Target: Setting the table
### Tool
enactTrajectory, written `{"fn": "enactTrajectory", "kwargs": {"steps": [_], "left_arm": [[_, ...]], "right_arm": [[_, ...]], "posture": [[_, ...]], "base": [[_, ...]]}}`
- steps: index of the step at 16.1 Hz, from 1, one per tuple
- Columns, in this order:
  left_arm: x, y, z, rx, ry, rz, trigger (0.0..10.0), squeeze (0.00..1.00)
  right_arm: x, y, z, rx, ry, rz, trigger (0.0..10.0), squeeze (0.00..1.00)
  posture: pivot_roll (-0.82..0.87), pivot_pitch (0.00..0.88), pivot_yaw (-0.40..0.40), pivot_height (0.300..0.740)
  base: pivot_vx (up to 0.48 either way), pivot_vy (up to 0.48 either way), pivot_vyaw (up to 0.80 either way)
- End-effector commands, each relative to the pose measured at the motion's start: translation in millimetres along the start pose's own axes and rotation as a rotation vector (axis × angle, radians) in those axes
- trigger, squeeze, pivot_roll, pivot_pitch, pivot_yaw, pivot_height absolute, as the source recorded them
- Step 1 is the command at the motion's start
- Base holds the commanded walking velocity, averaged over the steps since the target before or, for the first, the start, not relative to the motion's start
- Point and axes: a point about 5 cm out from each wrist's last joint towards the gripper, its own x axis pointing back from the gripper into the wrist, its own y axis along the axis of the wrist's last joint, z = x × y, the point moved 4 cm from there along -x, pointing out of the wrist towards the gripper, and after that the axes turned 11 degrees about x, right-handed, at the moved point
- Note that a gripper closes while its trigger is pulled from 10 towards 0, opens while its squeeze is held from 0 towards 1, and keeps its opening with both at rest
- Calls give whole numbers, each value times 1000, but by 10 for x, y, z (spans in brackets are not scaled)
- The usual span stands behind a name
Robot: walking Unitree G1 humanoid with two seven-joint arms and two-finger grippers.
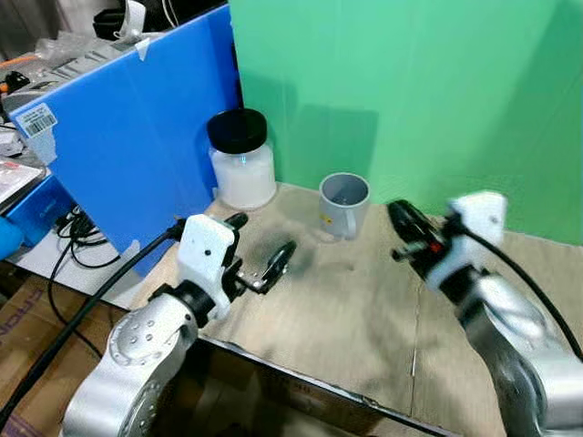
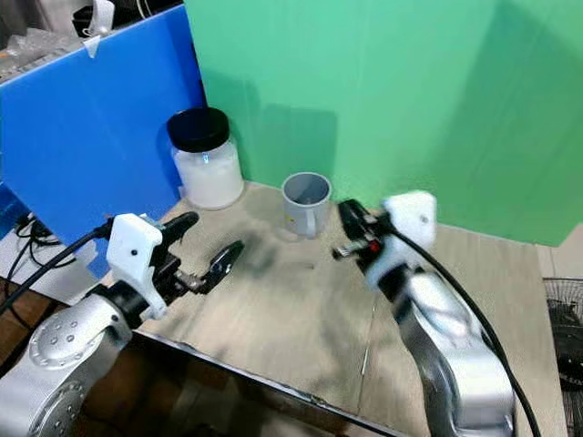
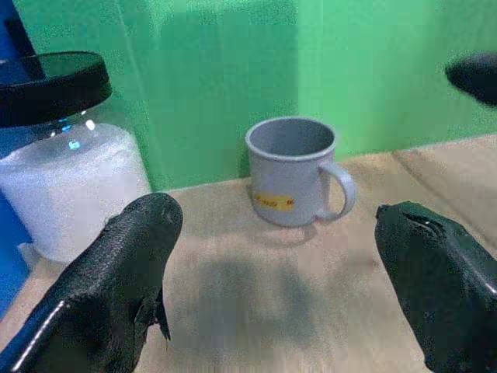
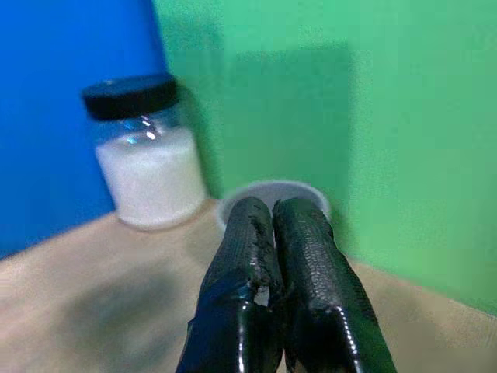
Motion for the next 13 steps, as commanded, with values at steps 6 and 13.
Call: {"fn": "enactTrajectory", "kwargs": {"steps": [6,13], "left_arm": [[64,-46,24,-55,7,40,10000,490],[73,-109,-21,-62,-42,77,10000,486]], "right_arm": [[-203,-326,395,-22,169,210,10000,1000],[-300,-447,185,75,-43,275,10000,1000]], "posture": [[121,0,19,740],[112,0,44,740]], "base": [[0,0,0],[0,0,0]]}}
